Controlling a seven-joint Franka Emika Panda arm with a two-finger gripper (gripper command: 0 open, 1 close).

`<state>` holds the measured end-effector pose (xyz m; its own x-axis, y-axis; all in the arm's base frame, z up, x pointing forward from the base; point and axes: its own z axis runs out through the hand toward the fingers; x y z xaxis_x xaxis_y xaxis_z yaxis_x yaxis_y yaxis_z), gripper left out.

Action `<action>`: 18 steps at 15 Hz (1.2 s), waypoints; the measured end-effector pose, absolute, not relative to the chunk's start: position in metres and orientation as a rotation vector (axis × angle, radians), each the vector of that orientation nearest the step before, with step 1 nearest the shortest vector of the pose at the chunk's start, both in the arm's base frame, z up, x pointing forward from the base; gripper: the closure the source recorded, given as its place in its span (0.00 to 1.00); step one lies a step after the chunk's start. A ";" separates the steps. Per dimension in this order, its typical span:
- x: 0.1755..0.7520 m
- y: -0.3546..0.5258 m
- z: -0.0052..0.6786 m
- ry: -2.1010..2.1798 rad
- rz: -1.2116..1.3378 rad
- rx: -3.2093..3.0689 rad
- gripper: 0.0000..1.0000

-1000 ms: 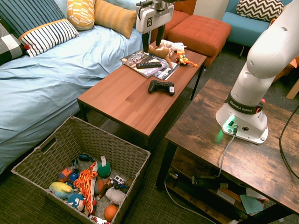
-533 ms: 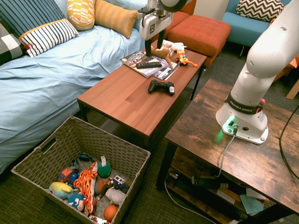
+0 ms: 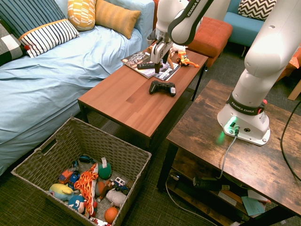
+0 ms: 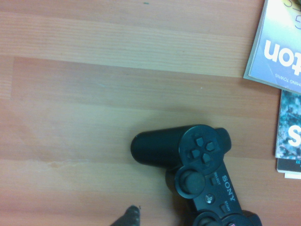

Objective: Put the gamepad in the basket

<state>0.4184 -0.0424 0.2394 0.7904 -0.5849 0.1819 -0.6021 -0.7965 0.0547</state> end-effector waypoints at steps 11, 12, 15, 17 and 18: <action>0.439 -0.061 0.129 -0.907 0.139 2.898 0.00; 0.440 -0.062 0.122 -0.907 0.124 2.896 0.00; 0.442 -0.069 0.099 -0.913 0.083 2.881 0.00; 0.445 -0.070 0.086 -0.911 0.064 2.880 1.00; 0.446 -0.070 0.084 -0.911 0.066 2.882 1.00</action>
<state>0.4465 -0.0703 0.0843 0.8180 -0.5701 0.0769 -0.5752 -0.8119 0.0994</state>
